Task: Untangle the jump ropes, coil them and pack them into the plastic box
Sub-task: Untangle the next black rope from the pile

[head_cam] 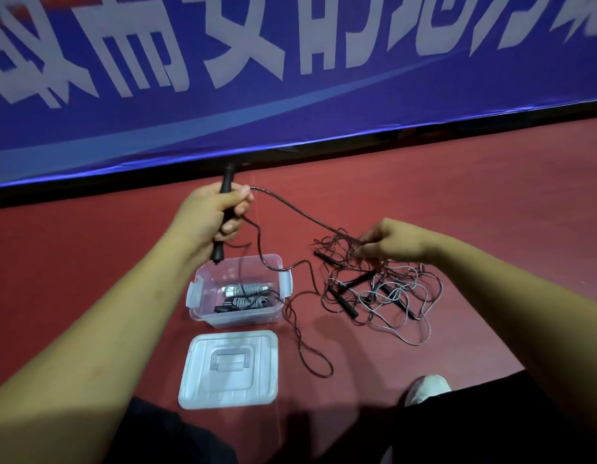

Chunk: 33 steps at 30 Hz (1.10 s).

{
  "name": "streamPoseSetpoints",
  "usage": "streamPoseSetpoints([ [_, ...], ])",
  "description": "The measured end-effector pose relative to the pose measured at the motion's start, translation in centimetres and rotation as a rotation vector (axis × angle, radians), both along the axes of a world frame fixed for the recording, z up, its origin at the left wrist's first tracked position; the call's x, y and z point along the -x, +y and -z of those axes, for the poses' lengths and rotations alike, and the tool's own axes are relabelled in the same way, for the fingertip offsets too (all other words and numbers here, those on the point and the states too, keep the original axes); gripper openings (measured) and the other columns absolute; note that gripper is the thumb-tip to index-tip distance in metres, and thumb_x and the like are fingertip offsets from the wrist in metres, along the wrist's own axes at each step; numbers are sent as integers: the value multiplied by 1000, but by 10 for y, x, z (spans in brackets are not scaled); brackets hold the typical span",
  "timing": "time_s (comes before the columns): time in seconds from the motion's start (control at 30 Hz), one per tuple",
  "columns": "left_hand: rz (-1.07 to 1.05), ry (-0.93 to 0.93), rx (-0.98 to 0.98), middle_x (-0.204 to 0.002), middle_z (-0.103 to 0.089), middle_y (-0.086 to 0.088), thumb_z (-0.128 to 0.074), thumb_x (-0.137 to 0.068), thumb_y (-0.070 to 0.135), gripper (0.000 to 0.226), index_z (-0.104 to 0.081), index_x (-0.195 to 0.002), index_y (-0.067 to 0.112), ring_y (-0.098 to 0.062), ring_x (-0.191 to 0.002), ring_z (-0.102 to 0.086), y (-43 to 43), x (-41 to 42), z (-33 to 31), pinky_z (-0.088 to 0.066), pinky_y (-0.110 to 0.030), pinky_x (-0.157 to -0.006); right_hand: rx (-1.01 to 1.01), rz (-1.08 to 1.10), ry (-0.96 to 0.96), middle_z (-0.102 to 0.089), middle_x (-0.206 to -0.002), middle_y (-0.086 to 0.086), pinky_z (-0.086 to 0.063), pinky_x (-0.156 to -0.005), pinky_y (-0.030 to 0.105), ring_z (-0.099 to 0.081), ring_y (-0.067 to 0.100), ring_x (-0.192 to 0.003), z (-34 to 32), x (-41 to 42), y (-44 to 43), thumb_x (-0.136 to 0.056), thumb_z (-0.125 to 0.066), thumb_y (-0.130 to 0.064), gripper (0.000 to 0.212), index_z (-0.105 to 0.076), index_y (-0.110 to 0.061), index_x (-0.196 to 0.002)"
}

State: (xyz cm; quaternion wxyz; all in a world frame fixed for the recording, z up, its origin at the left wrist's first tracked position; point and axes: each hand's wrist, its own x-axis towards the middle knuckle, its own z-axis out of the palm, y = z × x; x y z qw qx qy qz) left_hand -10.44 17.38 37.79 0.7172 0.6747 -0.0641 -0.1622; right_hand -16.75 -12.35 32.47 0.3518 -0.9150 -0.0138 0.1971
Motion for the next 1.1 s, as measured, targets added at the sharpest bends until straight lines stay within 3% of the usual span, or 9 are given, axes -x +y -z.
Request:
streamPoseSetpoints([
  [0.27, -203, 35, 65, -61, -48, 3, -49, -100, 9, 18, -53, -82, 10, -3, -35, -31, 11, -20, 3, -19, -12, -32, 237, -82, -20, -62, -69, -5, -39, -58, 24, -52, 10, -61, 7, -3, -2, -96, -60, -22, 19, -65, -16, -78],
  [0.37, -197, 24, -303, -72, -56, -6, -53, -99, 8, 12, -58, -88, 8, -5, -35, -38, 10, -21, 20, -24, -12, -33, 153, -35, -34, -66, -61, -8, -41, -50, 13, -59, 1, -50, 2, -2, 4, -96, -61, -15, 21, -64, -15, -75],
  [0.47, -148, -80, -798, -62, -57, -7, -55, -99, 15, 6, -60, -101, 12, -12, -45, -49, 3, -19, 29, -38, -20, -46, -56, 14, 1, -73, -69, 6, -52, -56, 24, -67, 13, -59, -10, 3, 18, -94, -64, -12, 18, -67, -4, -78],
  [0.53, -121, -146, -870, -63, -59, -6, -54, -100, 19, 10, -60, -102, 12, -13, -47, -51, -6, -12, 29, -39, -24, -53, -287, 69, 50, -73, -74, 12, -55, -57, 27, -68, 17, -62, -21, 7, 30, -94, -64, -10, 17, -66, 5, -85],
  [0.63, 114, -26, -551, -83, -69, -14, -50, -102, 14, 20, -60, -112, -1, -11, -56, -64, -26, 9, 31, -53, -24, -58, -610, 146, 146, -72, -75, 13, -60, -58, 29, -70, 18, -64, -34, 8, 44, -93, -63, -8, 15, -64, 7, -90],
  [0.73, 418, 154, -291, -111, -70, -23, -46, -103, 15, 30, -54, -124, -5, -27, -99, -70, -43, 33, 34, -55, -36, -94, -883, 272, 247, -72, -73, 7, -61, -56, 31, -70, 14, -63, -40, 5, 51, -93, -61, -9, 9, -64, -4, -86],
  [0.8, 540, 247, -175, -112, -70, -23, -45, -103, 19, 29, -54, -122, -1, -36, -110, -66, -49, 44, 35, -51, -43, -100, -988, 396, 278, -72, -70, 2, -58, -49, 25, -68, 7, -57, -42, 1, 51, -93, -60, -11, 10, -64, -8, -84],
  [0.93, 550, 326, -95, -87, -63, -11, -48, -101, 18, 20, -56, -107, 2, -40, -89, -71, -51, 53, 28, -62, -37, -72, -1040, 551, 275, -71, -66, 4, -55, -45, 19, -65, 6, -50, -39, -3, 43, -81, -70, -16, 11, -64, -6, -81],
  [1.1, 528, 345, -82, -91, -71, -15, -49, -101, 17, 16, -52, -110, 5, -27, -58, -68, -49, 50, 21, -55, -27, -47, -823, 539, 176, -67, -67, 8, -53, -47, 22, -62, 13, -52, -30, 0, 39, -63, -78, -35, 40, -62, -5, -83],
])
